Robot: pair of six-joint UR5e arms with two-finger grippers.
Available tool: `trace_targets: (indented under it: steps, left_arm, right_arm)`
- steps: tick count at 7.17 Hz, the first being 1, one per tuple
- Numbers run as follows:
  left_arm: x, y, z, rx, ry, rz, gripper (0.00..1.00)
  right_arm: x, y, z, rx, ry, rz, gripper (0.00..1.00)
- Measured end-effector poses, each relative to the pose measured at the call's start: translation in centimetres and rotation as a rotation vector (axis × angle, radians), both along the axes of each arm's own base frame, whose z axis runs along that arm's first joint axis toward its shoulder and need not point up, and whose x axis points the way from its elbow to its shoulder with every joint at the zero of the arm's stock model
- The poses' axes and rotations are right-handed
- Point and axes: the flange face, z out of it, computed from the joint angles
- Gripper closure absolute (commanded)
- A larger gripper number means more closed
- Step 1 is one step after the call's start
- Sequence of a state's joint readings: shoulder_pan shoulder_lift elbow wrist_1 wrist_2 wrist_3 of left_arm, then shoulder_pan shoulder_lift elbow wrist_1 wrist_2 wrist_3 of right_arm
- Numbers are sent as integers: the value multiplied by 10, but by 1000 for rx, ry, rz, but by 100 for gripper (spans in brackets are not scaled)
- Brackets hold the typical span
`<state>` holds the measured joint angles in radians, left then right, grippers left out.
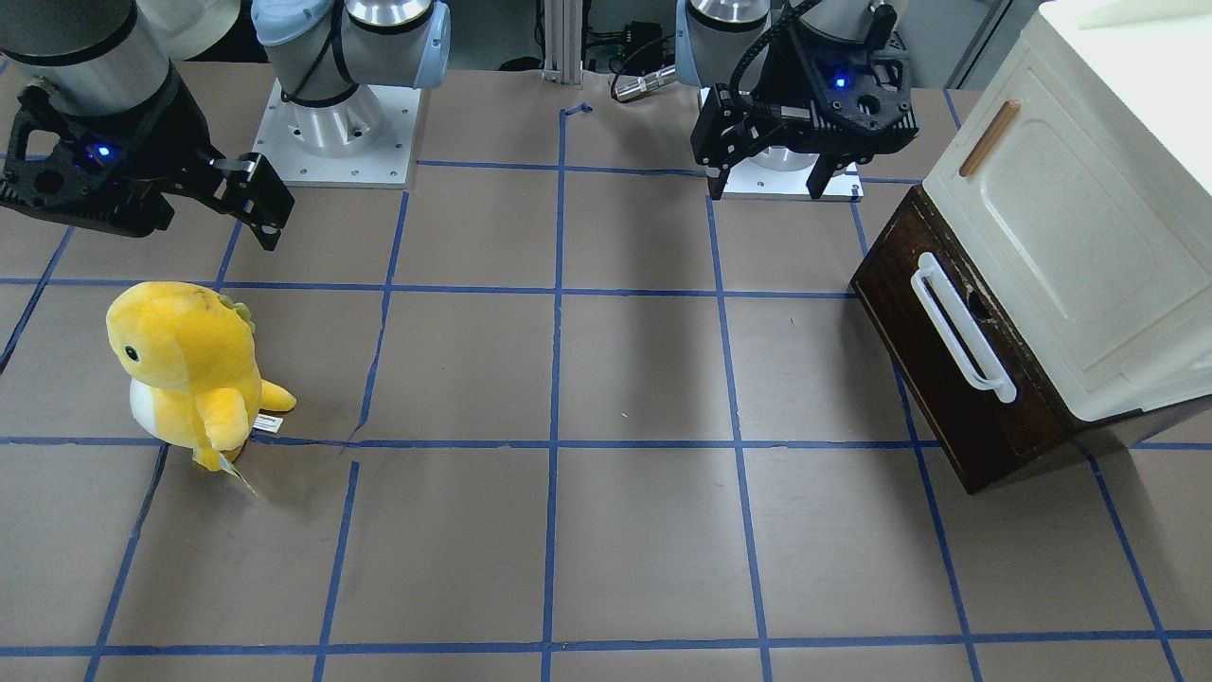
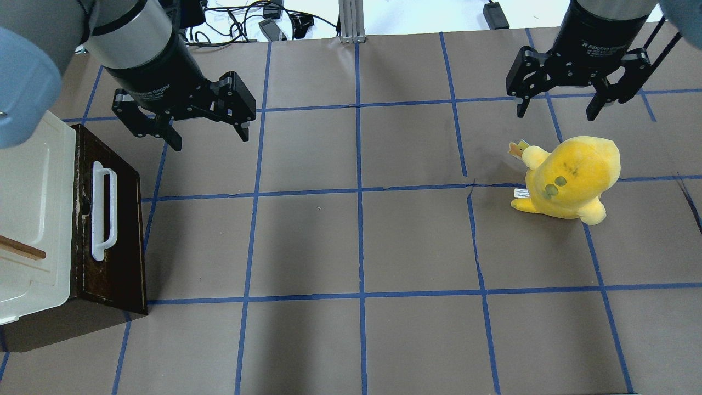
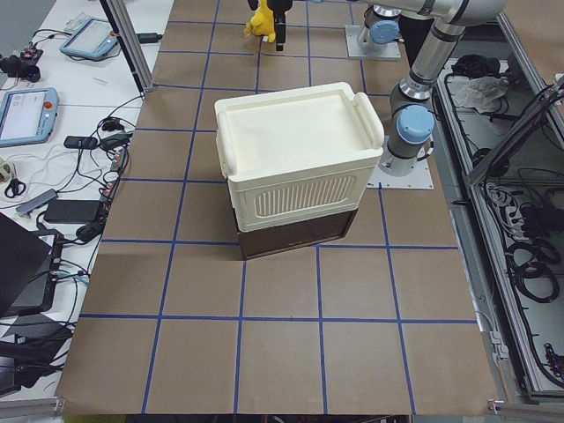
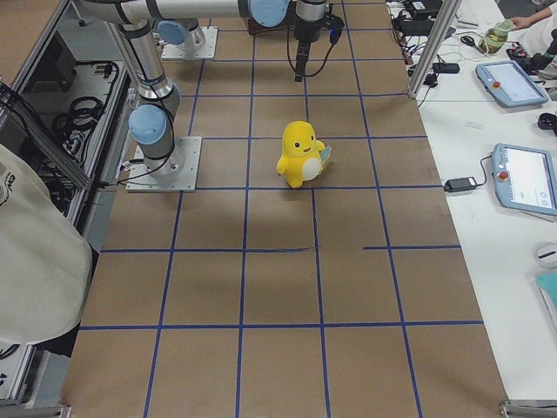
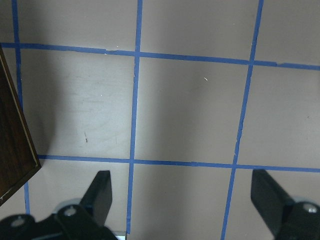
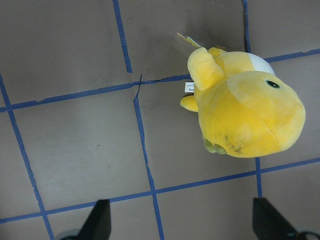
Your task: Pull drawer sideways
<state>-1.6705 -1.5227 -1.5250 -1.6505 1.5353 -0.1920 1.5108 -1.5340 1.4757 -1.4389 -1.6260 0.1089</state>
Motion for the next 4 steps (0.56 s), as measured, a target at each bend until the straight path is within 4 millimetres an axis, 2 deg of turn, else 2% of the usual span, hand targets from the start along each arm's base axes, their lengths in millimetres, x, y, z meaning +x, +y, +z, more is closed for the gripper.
trace_targets:
  steps: [2, 3, 4]
  left_arm:
    - [0, 0, -3, 8, -4, 4, 0]
    - [-2, -3, -11, 27, -12, 2, 0]
    - [-9, -5, -29, 61, -40, -14, 0]
  right_arm:
    - [0, 0, 0, 0, 0, 0, 0]
    - [0, 0, 0, 1, 0, 0, 0]
    - [0, 0, 0, 0, 0, 0, 0]
